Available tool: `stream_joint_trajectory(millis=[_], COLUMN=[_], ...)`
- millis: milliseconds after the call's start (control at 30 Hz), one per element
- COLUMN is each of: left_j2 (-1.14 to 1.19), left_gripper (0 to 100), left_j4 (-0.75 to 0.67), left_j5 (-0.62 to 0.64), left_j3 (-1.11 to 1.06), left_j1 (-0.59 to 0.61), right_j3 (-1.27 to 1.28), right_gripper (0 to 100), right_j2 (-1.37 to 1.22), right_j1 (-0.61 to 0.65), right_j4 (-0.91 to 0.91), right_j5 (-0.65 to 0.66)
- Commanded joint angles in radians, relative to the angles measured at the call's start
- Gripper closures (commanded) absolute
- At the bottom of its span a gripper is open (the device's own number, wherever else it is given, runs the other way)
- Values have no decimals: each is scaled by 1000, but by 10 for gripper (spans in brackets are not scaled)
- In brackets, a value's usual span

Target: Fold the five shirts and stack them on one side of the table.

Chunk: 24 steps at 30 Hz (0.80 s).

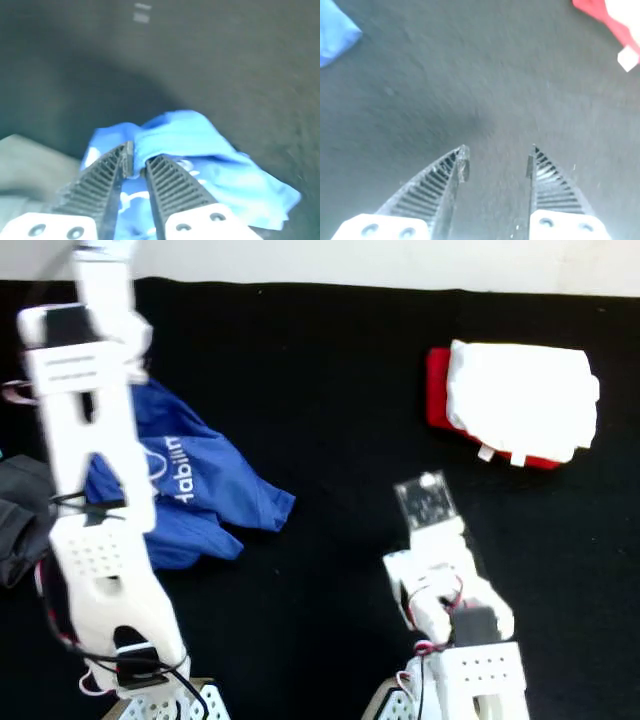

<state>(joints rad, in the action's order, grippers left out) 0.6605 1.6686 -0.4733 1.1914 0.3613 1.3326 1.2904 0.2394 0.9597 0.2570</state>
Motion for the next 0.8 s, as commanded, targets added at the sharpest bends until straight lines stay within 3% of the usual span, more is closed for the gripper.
stream_joint_trajectory(millis=[0,267,433,767], left_j2=[-59,-56,-5,79], left_gripper=[991,991,991,991], left_j4=[8,6,6,8], left_j5=[8,6,6,6], left_j3=[79,76,82,84], left_j1=[137,334,395,423], right_j3=[-257,-730,-981,-1291], right_gripper=[804,799,693,721], right_j2=[-251,-788,-1113,-1497], right_j1=[139,590,697,828], right_j4=[33,47,50,61], right_j5=[-52,-193,-193,-193])
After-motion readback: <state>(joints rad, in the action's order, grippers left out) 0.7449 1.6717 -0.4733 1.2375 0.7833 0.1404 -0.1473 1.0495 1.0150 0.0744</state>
